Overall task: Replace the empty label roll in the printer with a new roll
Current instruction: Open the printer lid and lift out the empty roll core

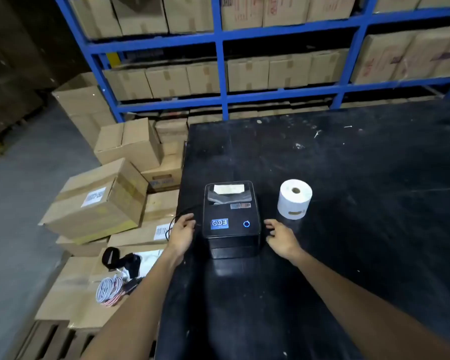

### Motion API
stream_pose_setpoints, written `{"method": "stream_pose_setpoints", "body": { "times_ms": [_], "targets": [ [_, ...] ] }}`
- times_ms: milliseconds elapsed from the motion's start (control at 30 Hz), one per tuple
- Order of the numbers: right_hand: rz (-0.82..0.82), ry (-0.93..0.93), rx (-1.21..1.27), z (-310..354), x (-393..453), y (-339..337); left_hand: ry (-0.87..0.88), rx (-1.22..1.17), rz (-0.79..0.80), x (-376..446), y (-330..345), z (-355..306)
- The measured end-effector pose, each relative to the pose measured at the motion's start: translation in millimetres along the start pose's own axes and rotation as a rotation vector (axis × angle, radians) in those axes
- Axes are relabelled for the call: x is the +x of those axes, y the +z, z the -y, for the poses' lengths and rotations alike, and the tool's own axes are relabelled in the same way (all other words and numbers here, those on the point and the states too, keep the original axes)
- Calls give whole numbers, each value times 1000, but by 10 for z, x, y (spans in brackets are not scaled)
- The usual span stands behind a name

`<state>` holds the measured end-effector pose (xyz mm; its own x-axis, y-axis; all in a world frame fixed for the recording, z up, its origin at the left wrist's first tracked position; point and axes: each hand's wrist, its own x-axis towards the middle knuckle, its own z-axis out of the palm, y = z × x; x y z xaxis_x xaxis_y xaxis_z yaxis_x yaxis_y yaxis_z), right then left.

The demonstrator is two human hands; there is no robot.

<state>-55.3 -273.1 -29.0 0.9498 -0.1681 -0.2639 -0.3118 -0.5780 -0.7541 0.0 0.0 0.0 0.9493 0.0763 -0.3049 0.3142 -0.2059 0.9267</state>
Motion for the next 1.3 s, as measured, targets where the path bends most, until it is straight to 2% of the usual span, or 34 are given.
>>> {"method": "stream_pose_setpoints", "body": {
  "times_ms": [167,400,633,1300],
  "targets": [
    [91,64,127,-155,10,235,-127,27,164,104,-44,460],
    [-117,72,172,-263,51,538,-42,71,426,276,82,874],
    [-96,43,111,-286,85,575,46,66,383,384,225,943],
    [-73,-42,-52,-245,83,538,83,89,396,452,254,1135]
  ]
}}
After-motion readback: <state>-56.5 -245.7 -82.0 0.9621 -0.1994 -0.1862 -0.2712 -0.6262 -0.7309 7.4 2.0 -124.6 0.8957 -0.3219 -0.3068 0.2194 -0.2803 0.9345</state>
